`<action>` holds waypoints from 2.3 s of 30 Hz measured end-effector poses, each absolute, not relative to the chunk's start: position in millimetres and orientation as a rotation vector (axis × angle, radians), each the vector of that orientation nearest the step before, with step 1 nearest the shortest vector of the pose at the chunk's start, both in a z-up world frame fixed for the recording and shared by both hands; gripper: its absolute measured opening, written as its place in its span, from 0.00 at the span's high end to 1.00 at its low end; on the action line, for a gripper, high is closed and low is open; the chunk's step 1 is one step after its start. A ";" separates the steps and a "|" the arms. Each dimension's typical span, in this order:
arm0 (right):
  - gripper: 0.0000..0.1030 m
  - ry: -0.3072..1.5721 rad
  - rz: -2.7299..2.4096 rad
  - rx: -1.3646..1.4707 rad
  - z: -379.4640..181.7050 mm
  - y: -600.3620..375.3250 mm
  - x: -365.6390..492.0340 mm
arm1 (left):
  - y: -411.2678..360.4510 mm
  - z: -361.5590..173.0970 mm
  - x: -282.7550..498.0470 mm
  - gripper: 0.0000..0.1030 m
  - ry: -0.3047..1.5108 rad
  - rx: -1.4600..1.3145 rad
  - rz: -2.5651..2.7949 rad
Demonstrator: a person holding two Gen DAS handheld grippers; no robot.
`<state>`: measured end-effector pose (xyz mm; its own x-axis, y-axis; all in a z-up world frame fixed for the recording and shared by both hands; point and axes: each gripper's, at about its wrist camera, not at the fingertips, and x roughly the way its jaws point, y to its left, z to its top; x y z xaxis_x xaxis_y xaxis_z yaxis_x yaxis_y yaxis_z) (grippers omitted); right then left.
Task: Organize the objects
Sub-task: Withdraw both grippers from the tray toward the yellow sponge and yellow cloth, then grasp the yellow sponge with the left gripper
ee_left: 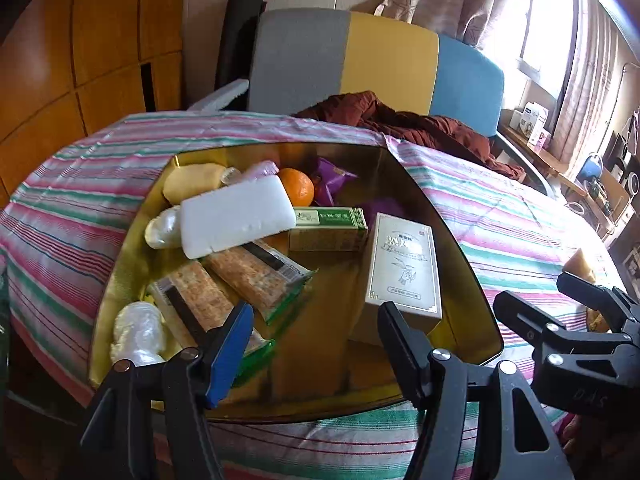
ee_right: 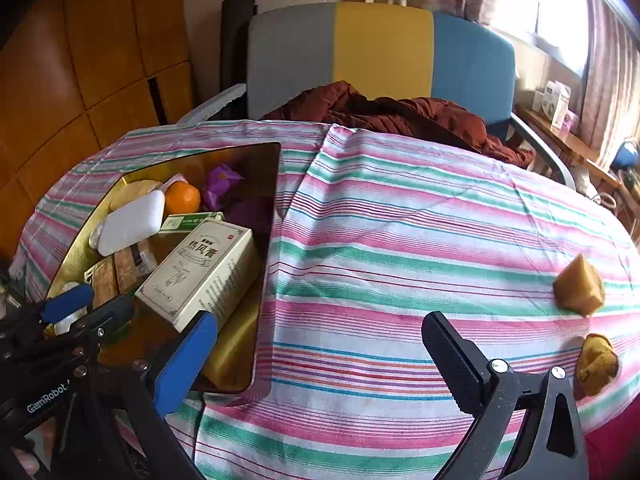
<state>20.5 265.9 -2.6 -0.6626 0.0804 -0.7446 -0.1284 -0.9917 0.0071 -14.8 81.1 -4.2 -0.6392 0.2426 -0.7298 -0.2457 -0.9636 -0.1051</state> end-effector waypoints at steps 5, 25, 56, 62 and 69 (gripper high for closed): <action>0.00 0.037 2.773 -1.216 -0.1 256.9 22.0 | 79.2 0.8 -11.3 0.37 0.017 -1.130 2.643; 0.00 0.018 2.724 -1.185 9.8 280.9 29.8 | 93.9 19.7 7.5 0.37 0.116 -1.010 2.622; 0.00 0.682 2.249 -0.966 17.5 545.3 96.5 | 195.4 37.5 22.3 0.37 0.312 -0.936 2.380; 0.00 0.708 2.275 -0.949 18.9 543.7 96.9 | 223.9 27.8 16.4 0.37 0.337 -0.985 2.315; 0.00 0.753 2.281 -0.925 18.5 547.1 102.8 | 258.6 12.6 12.6 0.37 0.384 -1.019 2.240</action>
